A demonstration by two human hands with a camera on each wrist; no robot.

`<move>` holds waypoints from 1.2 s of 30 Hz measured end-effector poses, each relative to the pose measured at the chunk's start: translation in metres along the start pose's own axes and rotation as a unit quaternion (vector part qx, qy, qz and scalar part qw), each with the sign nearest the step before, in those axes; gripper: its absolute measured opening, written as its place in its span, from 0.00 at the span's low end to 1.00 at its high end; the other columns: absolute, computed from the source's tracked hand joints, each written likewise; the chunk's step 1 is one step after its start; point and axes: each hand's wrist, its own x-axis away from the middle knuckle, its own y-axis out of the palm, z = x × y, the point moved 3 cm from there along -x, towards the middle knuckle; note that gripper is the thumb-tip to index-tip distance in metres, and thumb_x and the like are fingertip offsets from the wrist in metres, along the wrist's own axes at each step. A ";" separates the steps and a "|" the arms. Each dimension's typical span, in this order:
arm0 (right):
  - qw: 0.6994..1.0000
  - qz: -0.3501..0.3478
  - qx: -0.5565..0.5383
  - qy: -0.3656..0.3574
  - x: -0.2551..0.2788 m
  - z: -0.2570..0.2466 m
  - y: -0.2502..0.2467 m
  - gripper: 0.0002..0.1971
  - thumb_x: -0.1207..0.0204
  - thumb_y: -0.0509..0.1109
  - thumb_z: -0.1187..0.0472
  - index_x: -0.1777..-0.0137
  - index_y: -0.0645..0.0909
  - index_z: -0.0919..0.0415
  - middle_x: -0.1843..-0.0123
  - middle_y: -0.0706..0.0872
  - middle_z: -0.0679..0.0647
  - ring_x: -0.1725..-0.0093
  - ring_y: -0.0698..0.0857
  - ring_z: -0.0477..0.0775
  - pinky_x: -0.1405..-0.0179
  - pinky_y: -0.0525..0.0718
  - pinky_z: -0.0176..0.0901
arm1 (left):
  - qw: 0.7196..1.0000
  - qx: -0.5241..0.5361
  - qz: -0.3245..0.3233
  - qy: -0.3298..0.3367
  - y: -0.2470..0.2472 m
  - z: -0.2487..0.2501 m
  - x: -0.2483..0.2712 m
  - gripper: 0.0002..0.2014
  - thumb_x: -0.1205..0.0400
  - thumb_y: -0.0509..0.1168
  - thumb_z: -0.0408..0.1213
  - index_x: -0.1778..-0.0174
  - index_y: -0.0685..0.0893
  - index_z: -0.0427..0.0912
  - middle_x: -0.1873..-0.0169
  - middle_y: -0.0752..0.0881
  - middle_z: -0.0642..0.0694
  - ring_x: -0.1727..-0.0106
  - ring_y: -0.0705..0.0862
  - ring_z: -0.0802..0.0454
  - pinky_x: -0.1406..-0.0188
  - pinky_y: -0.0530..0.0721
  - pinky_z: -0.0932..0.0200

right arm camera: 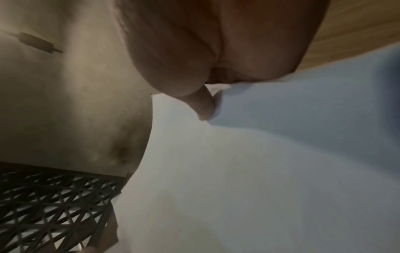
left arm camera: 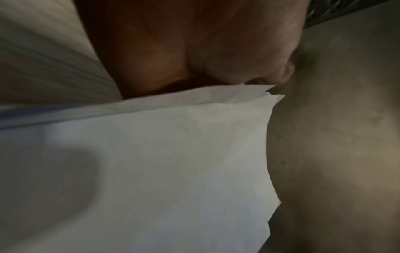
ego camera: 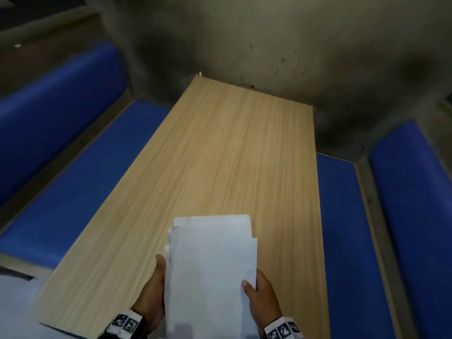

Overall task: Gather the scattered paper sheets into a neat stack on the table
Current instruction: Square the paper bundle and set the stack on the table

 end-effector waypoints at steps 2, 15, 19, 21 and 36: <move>0.999 0.041 -0.024 -0.004 -0.001 -0.003 0.000 0.24 0.16 0.65 0.64 0.21 0.71 0.51 0.22 0.77 0.48 0.20 0.73 0.52 0.17 0.66 0.56 | 0.999 -0.015 -0.015 0.048 0.011 0.008 0.010 0.38 0.27 0.60 0.67 0.31 0.83 0.40 0.42 0.92 0.33 0.47 0.93 0.35 0.50 0.87 0.40; 0.971 0.121 -0.186 -0.089 0.011 -0.051 -0.010 0.53 0.52 0.83 0.30 0.25 0.71 0.49 0.30 0.83 0.55 0.31 0.82 0.58 0.32 0.81 0.68 | 0.855 -0.359 0.013 0.375 0.053 0.066 0.019 0.16 0.32 0.84 0.36 0.52 0.89 0.52 0.55 0.93 0.54 0.56 0.92 0.56 0.58 0.89 0.53; 0.961 0.135 -0.196 -0.139 0.012 -0.057 -0.015 0.43 0.47 0.84 0.36 0.32 0.74 0.50 0.36 0.84 0.56 0.38 0.85 0.57 0.39 0.86 0.66 | 0.866 -0.332 0.003 0.374 0.050 0.063 0.013 0.23 0.38 0.83 0.44 0.48 0.87 0.46 0.54 0.93 0.57 0.54 0.92 0.58 0.59 0.86 0.60; 0.949 0.133 -0.203 -0.201 0.017 -0.073 -0.019 0.33 0.43 0.81 0.35 0.39 0.78 0.44 0.40 0.84 0.55 0.42 0.86 0.58 0.47 0.89 0.63 | 0.874 -0.285 -0.017 0.393 0.053 0.064 0.017 0.28 0.40 0.80 0.46 0.46 0.86 0.41 0.53 0.93 0.56 0.53 0.91 0.60 0.57 0.86 0.64; 0.922 0.242 -0.233 -0.192 0.020 -0.103 -0.016 0.25 0.38 0.72 0.29 0.50 0.79 0.47 0.51 0.85 0.54 0.52 0.87 0.61 0.61 0.88 0.60 | 0.864 -0.258 0.061 0.428 0.072 0.078 0.020 0.18 0.28 0.68 0.58 0.50 0.84 0.50 0.53 0.89 0.57 0.51 0.84 0.65 0.51 0.78 0.58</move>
